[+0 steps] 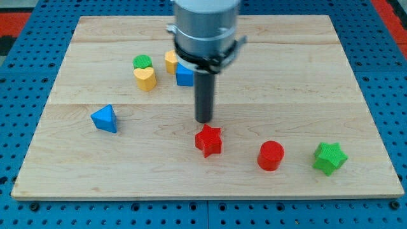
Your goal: Keep red blocks horizontal left to green star
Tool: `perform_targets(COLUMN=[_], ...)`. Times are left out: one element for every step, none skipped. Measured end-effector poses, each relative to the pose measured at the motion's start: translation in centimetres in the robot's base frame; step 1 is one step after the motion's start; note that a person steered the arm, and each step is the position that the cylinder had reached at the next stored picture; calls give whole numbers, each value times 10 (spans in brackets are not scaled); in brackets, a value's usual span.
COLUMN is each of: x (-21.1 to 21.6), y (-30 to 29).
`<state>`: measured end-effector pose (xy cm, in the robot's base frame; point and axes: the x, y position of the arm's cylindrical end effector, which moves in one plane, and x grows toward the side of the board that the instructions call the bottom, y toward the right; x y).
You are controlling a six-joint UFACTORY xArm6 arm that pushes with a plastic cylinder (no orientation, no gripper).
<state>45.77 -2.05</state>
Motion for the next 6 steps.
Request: perform_targets(x=[-6,18,39,53,65,50], y=[-28,-28,9,26,35,27])
